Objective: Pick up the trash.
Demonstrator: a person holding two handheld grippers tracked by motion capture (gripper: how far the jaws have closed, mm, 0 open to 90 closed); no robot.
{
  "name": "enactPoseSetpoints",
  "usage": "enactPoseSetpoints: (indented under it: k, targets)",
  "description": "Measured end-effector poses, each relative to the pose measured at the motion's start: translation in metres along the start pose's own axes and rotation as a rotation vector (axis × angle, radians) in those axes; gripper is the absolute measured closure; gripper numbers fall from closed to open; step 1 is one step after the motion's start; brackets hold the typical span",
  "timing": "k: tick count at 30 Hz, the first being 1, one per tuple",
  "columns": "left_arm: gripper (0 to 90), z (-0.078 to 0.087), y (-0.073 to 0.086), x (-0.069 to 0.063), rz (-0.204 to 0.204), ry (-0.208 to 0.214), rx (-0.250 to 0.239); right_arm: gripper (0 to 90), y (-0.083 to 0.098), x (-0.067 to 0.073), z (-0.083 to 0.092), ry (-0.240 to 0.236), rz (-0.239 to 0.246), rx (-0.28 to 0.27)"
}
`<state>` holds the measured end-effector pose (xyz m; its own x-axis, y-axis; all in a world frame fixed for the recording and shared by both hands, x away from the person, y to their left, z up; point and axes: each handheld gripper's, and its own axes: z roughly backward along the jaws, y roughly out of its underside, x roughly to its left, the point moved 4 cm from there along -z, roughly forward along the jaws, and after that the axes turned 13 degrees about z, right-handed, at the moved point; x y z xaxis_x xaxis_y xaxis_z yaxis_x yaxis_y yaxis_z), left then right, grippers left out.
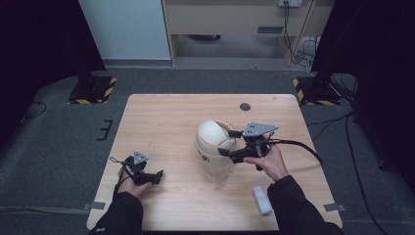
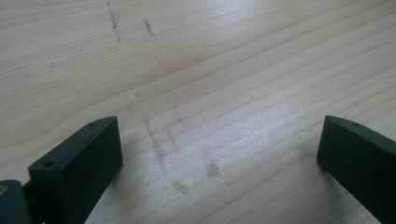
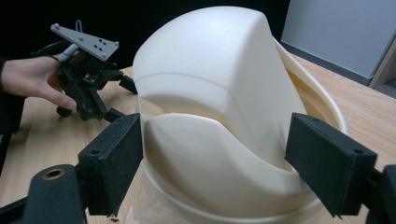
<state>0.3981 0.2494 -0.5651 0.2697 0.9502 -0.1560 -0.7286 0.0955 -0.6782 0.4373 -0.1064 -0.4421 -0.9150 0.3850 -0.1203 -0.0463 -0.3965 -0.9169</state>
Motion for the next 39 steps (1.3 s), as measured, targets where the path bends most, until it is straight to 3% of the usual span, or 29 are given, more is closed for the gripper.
enactPoseSetpoints:
  k: [22, 34, 39]
  targets:
    - [0.0, 0.0, 0.0, 0.0, 0.0, 0.0, 0.0, 17.8, -0.006, -0.001, -0.001, 0.037, -0.067, -0.055]
    - [0.0, 0.0, 0.0, 0.0, 0.0, 0.0, 0.0, 21.0, -0.016, -0.009, 0.019, 0.08, -0.069, -0.106]
    - [0.0, 0.0, 0.0, 0.0, 0.0, -0.001, 0.0, 23.2, -0.017, -0.008, 0.038, 0.105, -0.033, -0.09]
